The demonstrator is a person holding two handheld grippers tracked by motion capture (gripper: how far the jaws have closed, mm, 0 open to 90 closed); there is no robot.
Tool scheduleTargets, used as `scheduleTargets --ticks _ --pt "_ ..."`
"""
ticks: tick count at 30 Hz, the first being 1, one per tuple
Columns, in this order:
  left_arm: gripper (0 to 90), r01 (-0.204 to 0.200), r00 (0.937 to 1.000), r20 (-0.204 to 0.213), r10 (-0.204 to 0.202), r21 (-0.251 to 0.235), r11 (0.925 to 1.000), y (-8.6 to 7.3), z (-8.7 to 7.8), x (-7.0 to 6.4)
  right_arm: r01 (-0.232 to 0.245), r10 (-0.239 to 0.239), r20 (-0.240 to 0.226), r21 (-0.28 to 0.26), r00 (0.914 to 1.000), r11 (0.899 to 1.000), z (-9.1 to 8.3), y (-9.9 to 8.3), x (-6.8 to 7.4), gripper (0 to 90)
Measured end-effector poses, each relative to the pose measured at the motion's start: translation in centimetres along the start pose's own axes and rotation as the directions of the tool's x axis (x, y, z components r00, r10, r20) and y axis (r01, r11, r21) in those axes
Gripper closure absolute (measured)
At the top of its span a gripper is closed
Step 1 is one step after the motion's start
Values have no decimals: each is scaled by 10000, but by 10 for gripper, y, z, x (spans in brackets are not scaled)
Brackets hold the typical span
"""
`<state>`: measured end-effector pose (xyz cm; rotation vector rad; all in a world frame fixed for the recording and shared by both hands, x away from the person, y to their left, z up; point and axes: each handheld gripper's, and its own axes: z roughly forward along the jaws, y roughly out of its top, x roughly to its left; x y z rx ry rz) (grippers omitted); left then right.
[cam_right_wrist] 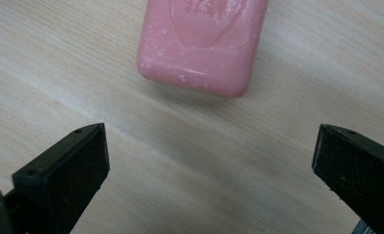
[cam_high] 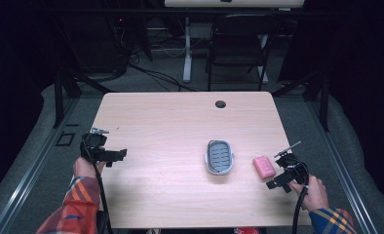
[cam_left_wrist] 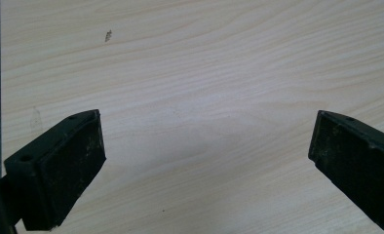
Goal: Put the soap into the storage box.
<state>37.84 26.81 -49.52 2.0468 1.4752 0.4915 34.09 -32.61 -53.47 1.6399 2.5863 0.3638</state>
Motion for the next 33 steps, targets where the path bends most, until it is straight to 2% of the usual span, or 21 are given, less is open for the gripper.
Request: scheduleTargets --ticks 2,5,6,7,10,15,16,17,20,21,26,27,28,29,30,31,32,33 --pt "0 19 10000 18 -19 -9 10000 1 0 0 134 -134 21 115 9999 9998 0 1 -1 0" --pt "0 189 9998 37 -189 -111 9998 1 0 2 20 -21 34 83 10000 10000 -2 4 -2 0" --pt "0 229 9997 20 -229 -143 9996 1 -1 2 -129 128 -25 -234 9999 9996 -1 4 -1 0" --pt "0 277 9996 -5 -277 -170 9995 1 -1 2 -26 26 0 68 10000 10000 -4 6 -1 0" --pt "0 250 9997 41 -249 -155 9996 1 -2 2 -86 85 -119 -82 9999 9999 -5 7 1 0" --pt "0 291 9995 159 -289 -142 9995 2 -2 3 8 -7 -81 116 10000 9999 -7 16 3 0" --pt "0 331 9993 155 -329 -156 9993 2 -3 2 -156 154 -137 -136 9998 9998 -5 18 4 0" --pt "0 307 9994 140 -305 -158 9994 2 -3 3 -24 26 -157 94 9999 10000 -6 22 4 0" --pt "0 344 9993 118 -343 -112 9993 4 0 2 75 -72 -181 147 9998 9999 -4 31 3 0" --pt "0 369 9992 129 -367 -106 9993 4 0 2 6 -2 -264 142 9997 9999 -3 33 3 0" --pt "0 284 9994 197 -282 -103 9995 5 0 -1 87 -84 -115 305 9999 9995 3 46 2 0" --pt "0 296 9994 203 -293 -115 9995 5 0 -1 -92 93 -71 197 9999 9998 7 48 2 0" --pt "0 325 9993 175 -322 -135 9994 5 0 -1 238 -240 18 652 9997 9976 6 52 -1 0" --pt "0 333 9992 206 -330 -142 9993 5 0 0 -514 509 -223 -253 9985 9984 15 50 2 0" --pt "0 372 9990 234 -369 -142 9992 5 0 0 521 -536 93 1148 9985 9920 7 59 -4 0" --pt "0 373 9991 229 -371 -116 9992 5 0 1 -720 712 -226 -395 9972 9966 19 55 2 0" --pt "0 378 9991 186 -376 -139 9992 5 0 1 534 -559 160 1243 9983 9908 8 64 -5 0" --pt "0 348 9992 185 -346 -122 9993 5 1 1 -692 688 -151 -283 9975 9972 20 60 1 0"
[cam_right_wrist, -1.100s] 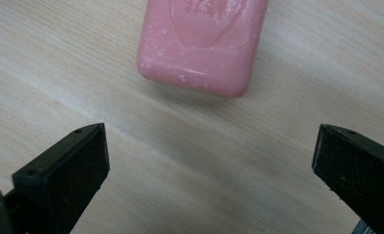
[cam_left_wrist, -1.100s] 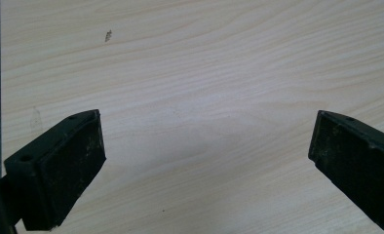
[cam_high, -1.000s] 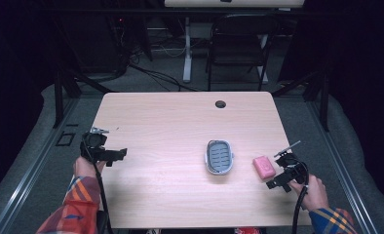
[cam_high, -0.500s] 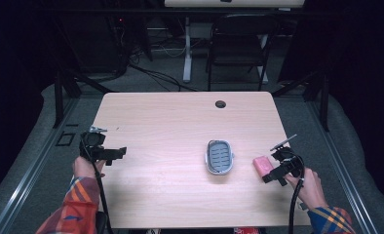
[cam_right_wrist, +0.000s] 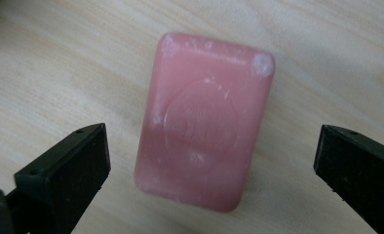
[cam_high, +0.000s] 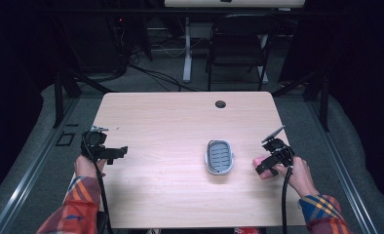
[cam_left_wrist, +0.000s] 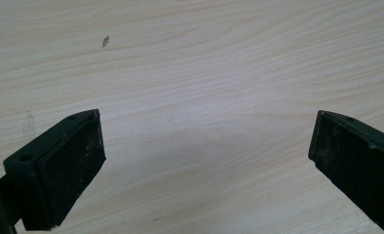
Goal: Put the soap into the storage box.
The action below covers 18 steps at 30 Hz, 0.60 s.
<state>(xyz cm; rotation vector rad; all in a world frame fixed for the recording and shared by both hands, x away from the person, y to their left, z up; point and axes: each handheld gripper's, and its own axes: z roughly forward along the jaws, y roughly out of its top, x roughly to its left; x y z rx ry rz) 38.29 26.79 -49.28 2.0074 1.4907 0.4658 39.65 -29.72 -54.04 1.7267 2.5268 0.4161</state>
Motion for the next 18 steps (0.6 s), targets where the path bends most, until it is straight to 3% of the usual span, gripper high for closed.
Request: scheduleTargets --ticks 1,2,3,8,9,10,12,18 --pt "0 -2 10000 1 2 15 10000 0 0 0 317 -323 118 454 9994 9985 -2 5 -1 17" --pt "0 29 10000 7 -30 10 10000 0 0 -1 954 -1004 294 1370 9945 9860 -6 11 -3 47" --pt "0 19 10000 8 -19 -14 10000 1 1 -1 549 -569 215 854 9981 9948 -1 10 -1 72" --pt "0 -31 10000 57 31 13 10000 1 -1 -1 731 -792 398 1359 9961 9880 1 14 0 143" --pt "0 -39 10000 61 39 21 10000 1 -1 -1 575 -622 387 1115 9973 9921 2 12 1 149" --pt "0 -49 10000 -23 49 -40 10000 1 0 -1 639 -698 413 1289 9967 9896 1 13 0 167" --pt "0 -73 9999 76 72 49 10000 1 -1 0 463 -509 401 1091 9979 9930 2 12 0 188" --pt "0 -87 10000 29 87 57 9999 2 2 -2 641 -687 318 1273 9971 9898 2 12 3 304"
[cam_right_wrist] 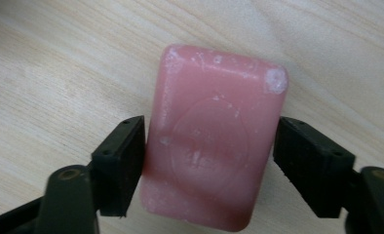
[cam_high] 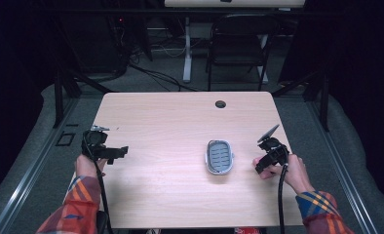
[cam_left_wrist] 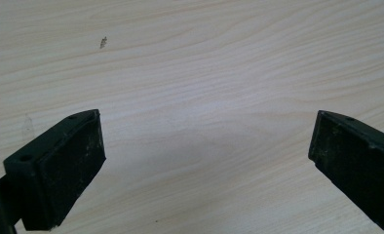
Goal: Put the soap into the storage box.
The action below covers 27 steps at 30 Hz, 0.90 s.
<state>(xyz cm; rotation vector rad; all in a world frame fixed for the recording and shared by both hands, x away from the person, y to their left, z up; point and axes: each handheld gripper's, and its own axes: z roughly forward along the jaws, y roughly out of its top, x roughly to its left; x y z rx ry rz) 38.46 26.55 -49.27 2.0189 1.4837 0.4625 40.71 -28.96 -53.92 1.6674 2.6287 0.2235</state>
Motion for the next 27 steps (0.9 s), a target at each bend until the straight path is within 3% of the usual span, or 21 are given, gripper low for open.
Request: scheduleTargets --ticks 2,4,5,8,11,14,16,17,18,27 --pt "0 -56 10000 13 55 62 10000 0 0 0 -117 116 -36 -118 9999 9999 1 -1 1 323" --pt "0 -78 10000 7 78 56 10000 0 -1 -1 194 -197 110 243 9997 9995 -1 0 0 336" --pt "0 -79 10000 -2 79 48 10000 0 -1 -1 -90 91 94 -111 9999 9999 1 -2 2 343" --pt "0 -62 10000 -38 61 -13 10000 0 -2 -1 -148 148 37 -102 9999 9998 2 -2 2 358" --pt "0 -61 10000 -34 61 5 10000 0 -1 -1 62 -65 96 272 9999 9996 0 -1 0 365" --pt "0 -109 9999 -28 109 35 9999 0 -1 -2 -244 244 -43 -124 9997 9996 2 -3 1 366" --pt "0 -128 9999 -64 129 19 9999 0 0 -2 -67 67 -9 -26 10000 10000 1 -2 -1 368" --pt "0 -156 9999 -35 157 66 9999 1 -1 -2 -221 219 -81 -242 9997 9995 2 -3 0 369" --pt "0 -147 9999 -48 147 68 9999 1 -1 -2 -74 73 -76 -92 9999 9999 1 -3 0 369" --pt "0 -235 9997 -39 235 72 9997 1 -1 -1 -49 45 -84 -487 10000 9988 -10 -4 2 371"
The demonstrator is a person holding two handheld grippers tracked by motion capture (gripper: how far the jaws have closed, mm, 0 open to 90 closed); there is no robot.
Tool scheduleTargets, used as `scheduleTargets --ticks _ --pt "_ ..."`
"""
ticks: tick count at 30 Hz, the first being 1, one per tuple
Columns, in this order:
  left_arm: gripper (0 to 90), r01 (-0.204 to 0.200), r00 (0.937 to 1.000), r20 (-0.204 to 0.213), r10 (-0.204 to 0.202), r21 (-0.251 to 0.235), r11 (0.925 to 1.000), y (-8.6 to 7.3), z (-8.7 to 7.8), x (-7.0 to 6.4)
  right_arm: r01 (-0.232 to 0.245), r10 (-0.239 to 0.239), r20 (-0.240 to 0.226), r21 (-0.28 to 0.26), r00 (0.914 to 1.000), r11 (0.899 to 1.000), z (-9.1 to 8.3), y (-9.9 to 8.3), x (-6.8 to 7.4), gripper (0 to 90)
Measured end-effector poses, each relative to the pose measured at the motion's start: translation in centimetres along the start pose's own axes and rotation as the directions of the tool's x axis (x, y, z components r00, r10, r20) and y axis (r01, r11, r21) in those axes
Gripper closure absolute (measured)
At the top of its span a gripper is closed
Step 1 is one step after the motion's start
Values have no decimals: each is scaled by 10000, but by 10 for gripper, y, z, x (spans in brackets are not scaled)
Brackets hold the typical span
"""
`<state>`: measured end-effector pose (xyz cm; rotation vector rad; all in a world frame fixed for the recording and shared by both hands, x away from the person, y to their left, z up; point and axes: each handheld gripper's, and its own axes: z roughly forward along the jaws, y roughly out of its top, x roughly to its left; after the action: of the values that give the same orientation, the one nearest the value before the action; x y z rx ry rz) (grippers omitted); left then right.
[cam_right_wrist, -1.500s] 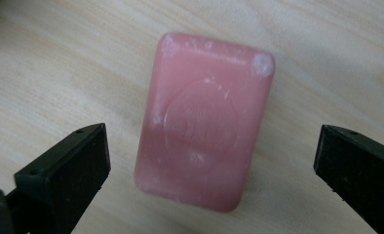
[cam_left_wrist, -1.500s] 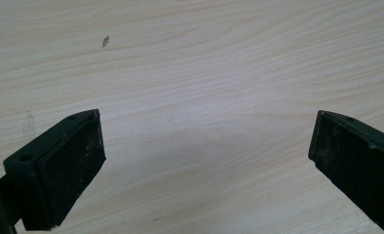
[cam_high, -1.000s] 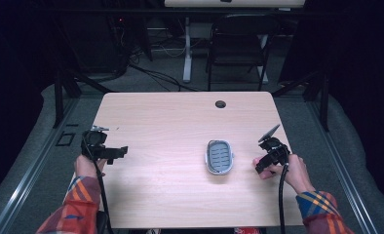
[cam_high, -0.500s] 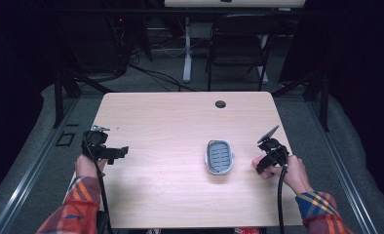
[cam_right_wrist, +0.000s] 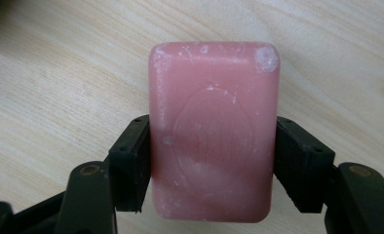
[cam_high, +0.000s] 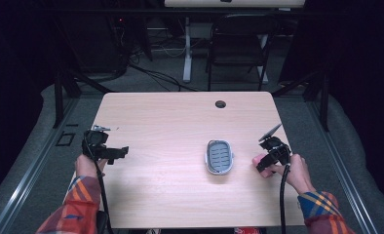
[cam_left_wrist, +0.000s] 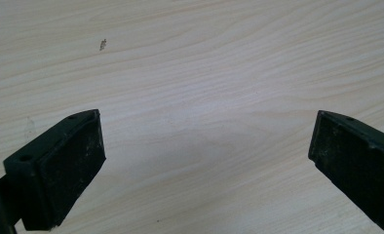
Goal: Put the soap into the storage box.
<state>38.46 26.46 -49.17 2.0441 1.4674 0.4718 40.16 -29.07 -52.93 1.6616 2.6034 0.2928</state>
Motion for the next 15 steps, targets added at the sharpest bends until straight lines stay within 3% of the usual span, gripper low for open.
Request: scheduleTargets --ticks 3,6,8,13,14,15 --pt "0 -52 10000 -48 52 -15 10000 0 1 0 -42 42 -67 -10 10000 10000 -3 0 -1 371" --pt "0 -113 9999 13 113 38 9999 1 1 -1 221 -221 -9 305 9998 9993 -6 1 -3 371" --pt "0 -86 9999 -59 86 -45 10000 1 1 -3 -21 21 -113 -2 9999 10000 -4 -1 -1 371" --pt "0 -137 9999 -39 137 -45 9999 1 1 -3 264 -265 26 248 9996 9993 -7 0 -2 372" --pt "0 -131 9999 5 131 -12 9999 1 0 -2 0 0 -68 -125 10000 9999 -5 -2 0 372" --pt "0 -112 9999 0 112 -20 9999 1 0 -2 121 -121 10 -6 9999 9999 -6 -1 1 372"
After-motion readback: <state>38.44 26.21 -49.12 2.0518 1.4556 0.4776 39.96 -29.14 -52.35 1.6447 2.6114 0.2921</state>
